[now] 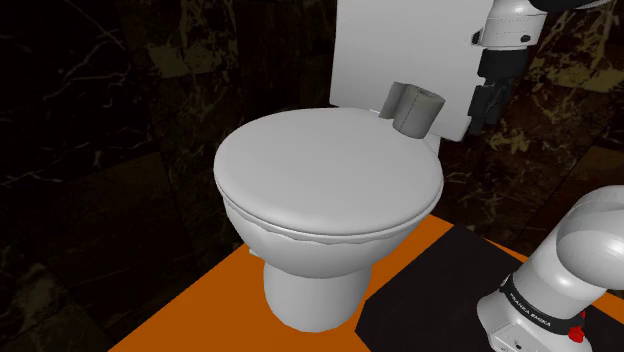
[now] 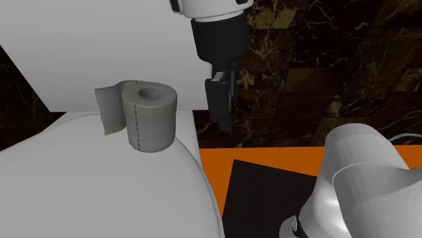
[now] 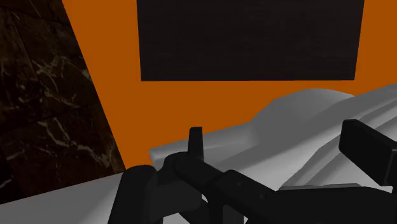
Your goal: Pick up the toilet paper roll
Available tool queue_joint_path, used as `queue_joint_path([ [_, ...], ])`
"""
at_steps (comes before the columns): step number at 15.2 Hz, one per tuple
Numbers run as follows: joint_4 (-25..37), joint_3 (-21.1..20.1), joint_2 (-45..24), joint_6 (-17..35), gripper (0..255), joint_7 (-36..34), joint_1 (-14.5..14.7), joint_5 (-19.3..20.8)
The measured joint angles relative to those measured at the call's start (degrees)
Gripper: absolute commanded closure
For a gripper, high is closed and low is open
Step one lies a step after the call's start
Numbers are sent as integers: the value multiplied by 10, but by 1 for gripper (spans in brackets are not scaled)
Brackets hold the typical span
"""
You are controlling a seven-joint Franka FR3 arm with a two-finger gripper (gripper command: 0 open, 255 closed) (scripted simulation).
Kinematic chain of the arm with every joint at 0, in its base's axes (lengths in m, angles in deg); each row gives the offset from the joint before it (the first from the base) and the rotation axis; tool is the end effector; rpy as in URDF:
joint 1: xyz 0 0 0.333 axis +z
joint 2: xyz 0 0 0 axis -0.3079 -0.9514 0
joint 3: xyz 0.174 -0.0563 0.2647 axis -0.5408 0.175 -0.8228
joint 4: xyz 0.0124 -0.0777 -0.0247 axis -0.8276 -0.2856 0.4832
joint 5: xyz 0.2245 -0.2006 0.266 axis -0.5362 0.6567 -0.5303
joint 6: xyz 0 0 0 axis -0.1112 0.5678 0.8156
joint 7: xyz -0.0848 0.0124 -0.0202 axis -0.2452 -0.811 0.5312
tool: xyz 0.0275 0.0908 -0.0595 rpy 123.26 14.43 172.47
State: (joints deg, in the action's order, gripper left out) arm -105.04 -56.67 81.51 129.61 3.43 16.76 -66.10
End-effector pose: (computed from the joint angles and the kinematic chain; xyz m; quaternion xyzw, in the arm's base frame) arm 0.2863 -0.0265 0.5662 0.9966 0.0208 -0.0737 0.0292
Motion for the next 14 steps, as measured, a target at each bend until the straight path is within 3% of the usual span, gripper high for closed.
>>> queue_joint_path([
  [6,38,-1,-51,56,0,-20,6,-32],
  [14,146,10,-159,145,0,-37,15,-85],
])
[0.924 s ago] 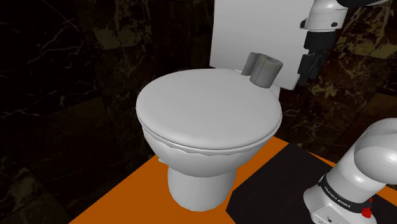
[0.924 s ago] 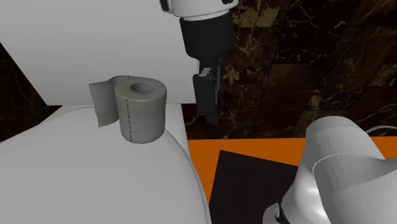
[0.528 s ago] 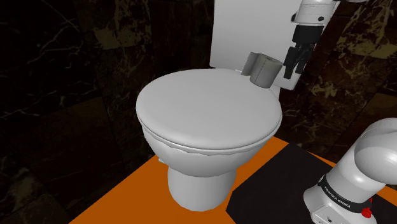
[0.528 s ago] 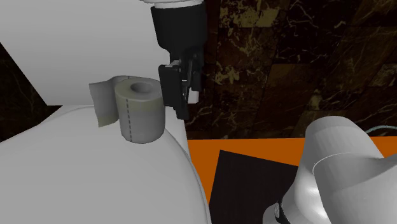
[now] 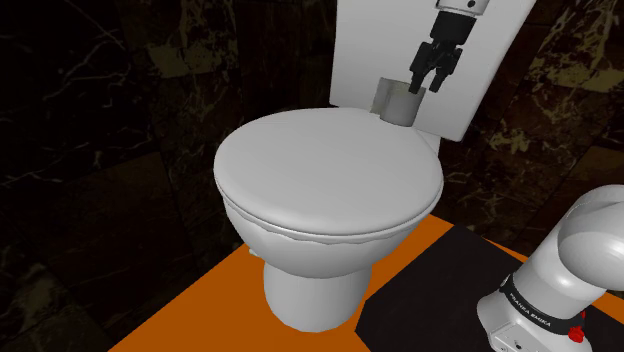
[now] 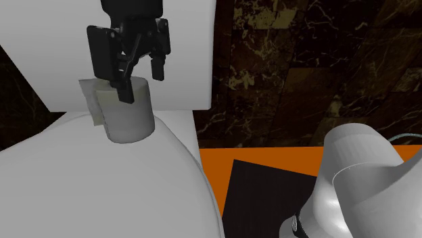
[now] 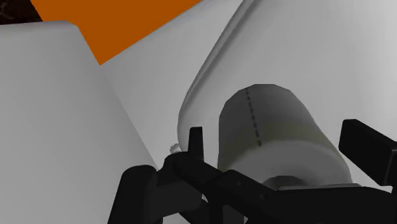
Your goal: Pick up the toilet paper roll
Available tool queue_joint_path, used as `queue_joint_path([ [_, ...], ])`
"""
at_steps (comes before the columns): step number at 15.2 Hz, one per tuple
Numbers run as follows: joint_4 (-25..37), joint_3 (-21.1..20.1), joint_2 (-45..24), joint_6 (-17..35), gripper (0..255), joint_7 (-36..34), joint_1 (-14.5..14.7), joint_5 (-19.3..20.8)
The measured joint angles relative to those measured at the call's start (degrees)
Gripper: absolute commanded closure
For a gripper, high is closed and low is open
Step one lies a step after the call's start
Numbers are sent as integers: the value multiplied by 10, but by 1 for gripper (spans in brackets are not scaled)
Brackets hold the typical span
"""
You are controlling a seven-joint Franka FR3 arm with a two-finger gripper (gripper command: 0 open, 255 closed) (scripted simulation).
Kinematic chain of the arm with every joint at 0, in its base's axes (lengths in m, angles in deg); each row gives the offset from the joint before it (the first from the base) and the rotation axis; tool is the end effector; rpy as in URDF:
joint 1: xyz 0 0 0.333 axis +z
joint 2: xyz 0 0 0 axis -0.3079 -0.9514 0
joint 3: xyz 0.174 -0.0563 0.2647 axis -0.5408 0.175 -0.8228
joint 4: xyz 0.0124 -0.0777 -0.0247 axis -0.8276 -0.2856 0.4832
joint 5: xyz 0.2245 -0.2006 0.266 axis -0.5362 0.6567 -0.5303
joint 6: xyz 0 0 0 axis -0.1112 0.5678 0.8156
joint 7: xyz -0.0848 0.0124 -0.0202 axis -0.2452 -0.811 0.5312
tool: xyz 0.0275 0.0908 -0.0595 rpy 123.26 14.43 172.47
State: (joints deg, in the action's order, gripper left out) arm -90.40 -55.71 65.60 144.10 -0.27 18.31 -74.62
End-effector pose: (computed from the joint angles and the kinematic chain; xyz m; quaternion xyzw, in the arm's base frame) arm 0.3986 -0.0126 0.6151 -0.9981 0.0087 -0.0444 0.0408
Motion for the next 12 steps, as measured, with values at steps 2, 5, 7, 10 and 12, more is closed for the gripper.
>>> queue_joint_path([
  [2,21,4,-23,24,0,-1,2,-13],
  [5,18,5,-32,48,0,-1,3,-20],
  [7,6,6,-32,61,0,1,3,-21],
  [10,-21,5,-29,84,0,2,2,-21],
  [12,-25,5,-30,89,255,3,2,-21],
])
